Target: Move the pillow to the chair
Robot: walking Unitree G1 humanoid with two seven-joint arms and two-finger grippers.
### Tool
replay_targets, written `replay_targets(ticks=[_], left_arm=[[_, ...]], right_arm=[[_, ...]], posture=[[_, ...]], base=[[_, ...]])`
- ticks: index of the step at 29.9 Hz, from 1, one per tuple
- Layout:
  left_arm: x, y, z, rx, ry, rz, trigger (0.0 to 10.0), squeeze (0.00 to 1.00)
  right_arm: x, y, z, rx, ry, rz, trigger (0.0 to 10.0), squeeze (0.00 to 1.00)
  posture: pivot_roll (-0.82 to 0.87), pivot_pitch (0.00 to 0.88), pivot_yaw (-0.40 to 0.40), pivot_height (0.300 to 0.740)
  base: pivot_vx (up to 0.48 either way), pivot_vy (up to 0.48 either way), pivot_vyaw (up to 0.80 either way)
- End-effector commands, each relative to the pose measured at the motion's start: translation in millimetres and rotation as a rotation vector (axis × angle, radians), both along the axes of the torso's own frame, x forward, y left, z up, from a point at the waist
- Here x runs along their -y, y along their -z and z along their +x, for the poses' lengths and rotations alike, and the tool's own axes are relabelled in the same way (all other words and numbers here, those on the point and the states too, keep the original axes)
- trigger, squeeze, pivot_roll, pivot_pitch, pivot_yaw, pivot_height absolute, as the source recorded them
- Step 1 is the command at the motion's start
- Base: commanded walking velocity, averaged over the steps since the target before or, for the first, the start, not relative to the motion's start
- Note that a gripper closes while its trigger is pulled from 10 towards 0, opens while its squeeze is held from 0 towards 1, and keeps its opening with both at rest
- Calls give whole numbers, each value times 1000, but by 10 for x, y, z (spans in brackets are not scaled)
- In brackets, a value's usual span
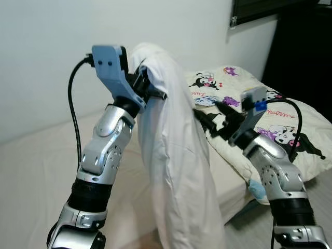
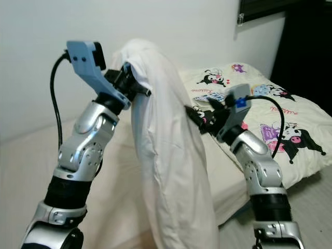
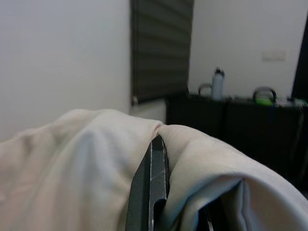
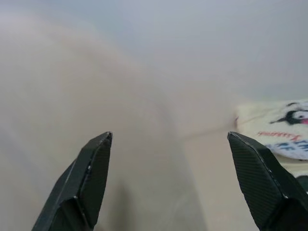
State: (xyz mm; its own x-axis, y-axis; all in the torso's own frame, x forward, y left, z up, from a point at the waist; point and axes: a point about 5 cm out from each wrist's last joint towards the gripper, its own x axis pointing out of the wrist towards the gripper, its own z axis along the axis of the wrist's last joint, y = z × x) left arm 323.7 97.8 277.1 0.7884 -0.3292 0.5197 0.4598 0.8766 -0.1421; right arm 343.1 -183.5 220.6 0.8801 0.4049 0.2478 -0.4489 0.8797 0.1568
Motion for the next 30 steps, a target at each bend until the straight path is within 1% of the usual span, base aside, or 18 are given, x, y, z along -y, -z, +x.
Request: replay_targets(ticks=[1,2,3,4,5,7,9,11,12,13,15,18,20,22,23,25,27,30], left_arm=[[-32,-157,-66,76,3,-7,10000,0],[-66,-96,-63,55,-19,1,10000,0],[-80,-76,-63,49,-26,3,10000,0],[-80,-76,-63,49,-26,3,10000,0],[-90,-59,-61,44,-35,8,10000,0],[-96,-49,-59,42,-41,13,10000,0],[-94,-47,-58,43,-35,11,10000,0],[-95,-34,-57,41,-30,11,10000,0],[-95,-34,-57,41,-30,11,10000,0],[-91,-13,-64,35,-21,12,10000,0],[-83,-5,-70,33,-12,13,10000,0],[-11,15,-108,34,40,25,10000,0],[40,18,-133,37,80,31,10000,0],[51,19,-138,38,88,32,10000,0],[101,29,-168,45,128,47,10000,0],[114,32,-176,46,139,51,10000,0],[136,61,-182,45,145,73,10000,0],[142,90,-186,39,147,78,10000,0]], right_arm=[[45,-56,-5,28,20,54,10000,0],[60,-192,-19,75,-8,157,10000,0],[62,-252,-25,97,-25,192,10000,0],[62,-252,-25,97,-25,192,10000,0],[79,-329,-28,125,-36,234,10000,0],[100,-399,-24,148,-41,272,10000,0],[146,-470,-17,175,-32,315,10000,0],[225,-531,-6,197,-4,360,10000,0],[225,-531,-6,197,-4,360,10000,0],[289,-548,8,200,34,368,10000,0],[305,-549,12,200,45,369,10000,0],[336,-544,27,192,69,374,10000,0],[329,-539,38,187,72,373,10000,0],[327,-539,41,186,72,373,10000,0],[304,-520,64,168,79,360,10000,0],[297,-516,71,163,81,357,10000,0],[262,-479,98,132,86,347,10000,0],[204,-423,125,105,86,342,10000,0]], posture=[[-54,0,107,707],[-45,0,106,707],[-45,0,106,707],[-45,0,106,707],[-40,0,100,707],[-40,0,100,707],[-39,0,96,707],[-46,0,98,707],[-46,0,98,707],[-48,0,99,707],[-48,0,99,707],[-48,0,99,707],[-46,0,98,707],[-46,0,98,707],[-45,0,101,707],[-45,0,101,707],[-44,0,99,707],[-46,0,99,707]], base=[[0,0,-731],[0,0,-731],[0,0,-731],[0,0,-731],[0,0,-731],[0,0,-731],[0,0,-731],[0,0,-731],[0,0,-731],[0,0,-725],[0,0,-728],[0,0,-731],[0,0,-731],[0,0,-731],[0,0,-731],[0,0,-731],[0,0,-731],[0,0,-731]])
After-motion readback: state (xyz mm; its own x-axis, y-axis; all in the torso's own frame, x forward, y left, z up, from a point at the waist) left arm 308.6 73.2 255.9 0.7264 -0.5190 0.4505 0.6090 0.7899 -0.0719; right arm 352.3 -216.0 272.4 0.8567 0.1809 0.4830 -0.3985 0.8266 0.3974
